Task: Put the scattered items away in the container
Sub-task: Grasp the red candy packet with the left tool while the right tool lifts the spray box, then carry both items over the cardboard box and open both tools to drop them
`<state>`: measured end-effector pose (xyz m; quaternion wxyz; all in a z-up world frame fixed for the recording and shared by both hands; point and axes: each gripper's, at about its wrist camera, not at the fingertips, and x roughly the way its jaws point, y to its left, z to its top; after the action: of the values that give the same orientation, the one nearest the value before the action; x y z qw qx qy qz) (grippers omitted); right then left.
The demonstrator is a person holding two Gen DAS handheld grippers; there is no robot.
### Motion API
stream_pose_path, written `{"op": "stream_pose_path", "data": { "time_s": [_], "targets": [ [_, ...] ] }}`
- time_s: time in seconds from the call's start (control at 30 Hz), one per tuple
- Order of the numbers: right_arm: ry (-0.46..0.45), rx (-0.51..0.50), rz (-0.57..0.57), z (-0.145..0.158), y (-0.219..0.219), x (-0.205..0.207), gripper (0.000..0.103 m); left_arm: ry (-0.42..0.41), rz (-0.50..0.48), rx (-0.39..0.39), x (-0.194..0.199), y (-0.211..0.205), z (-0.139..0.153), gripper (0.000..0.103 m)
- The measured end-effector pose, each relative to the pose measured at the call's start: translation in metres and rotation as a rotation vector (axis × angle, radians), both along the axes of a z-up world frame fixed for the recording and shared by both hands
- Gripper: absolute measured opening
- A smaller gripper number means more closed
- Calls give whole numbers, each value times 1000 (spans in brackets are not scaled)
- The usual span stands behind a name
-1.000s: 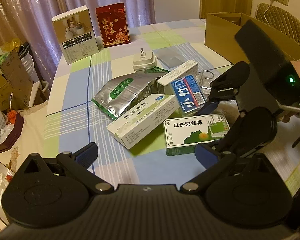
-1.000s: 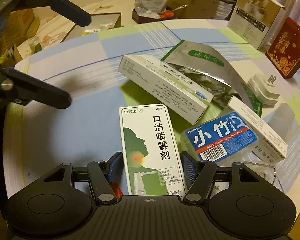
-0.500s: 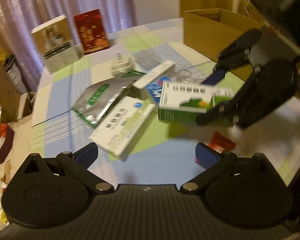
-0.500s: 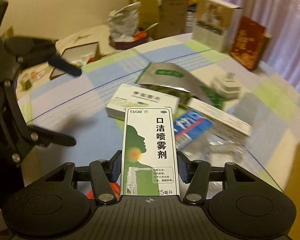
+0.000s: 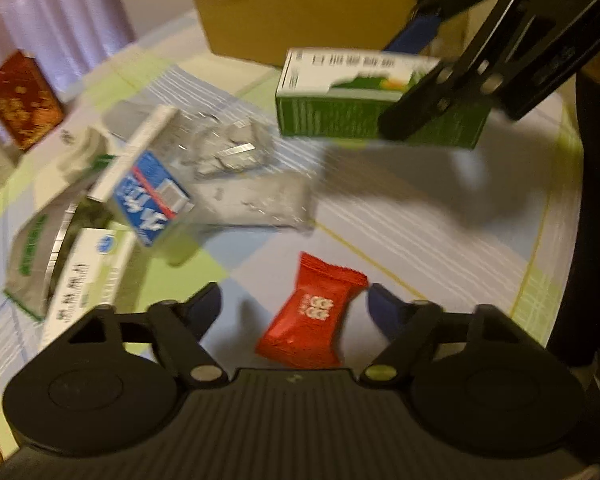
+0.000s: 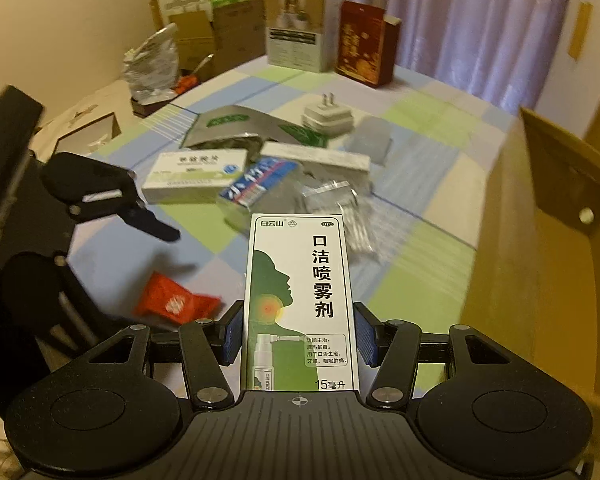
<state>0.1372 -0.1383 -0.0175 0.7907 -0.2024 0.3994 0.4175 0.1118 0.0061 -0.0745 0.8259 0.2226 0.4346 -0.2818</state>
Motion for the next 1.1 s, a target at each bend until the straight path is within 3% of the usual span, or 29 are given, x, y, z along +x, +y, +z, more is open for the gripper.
{"op": "stream_pose_path", "data": {
  "time_s": [0.33, 0.7, 0.9, 1.1],
  "targets": [
    [15, 18, -29, -5, -18, -7, 58, 85, -14, 14, 8, -6, -7, 28],
    [17, 30, -34, -1, -21, -10, 58, 139, 55, -8, 8, 1, -7, 34],
    [5, 44, -41, 4, -21, -13, 58, 152, 85, -8, 6, 2, -1, 23],
    [-46, 80, -62, 28, -31, -17, 58, 105, 122, -21, 2, -4, 26, 23]
  ]
}}
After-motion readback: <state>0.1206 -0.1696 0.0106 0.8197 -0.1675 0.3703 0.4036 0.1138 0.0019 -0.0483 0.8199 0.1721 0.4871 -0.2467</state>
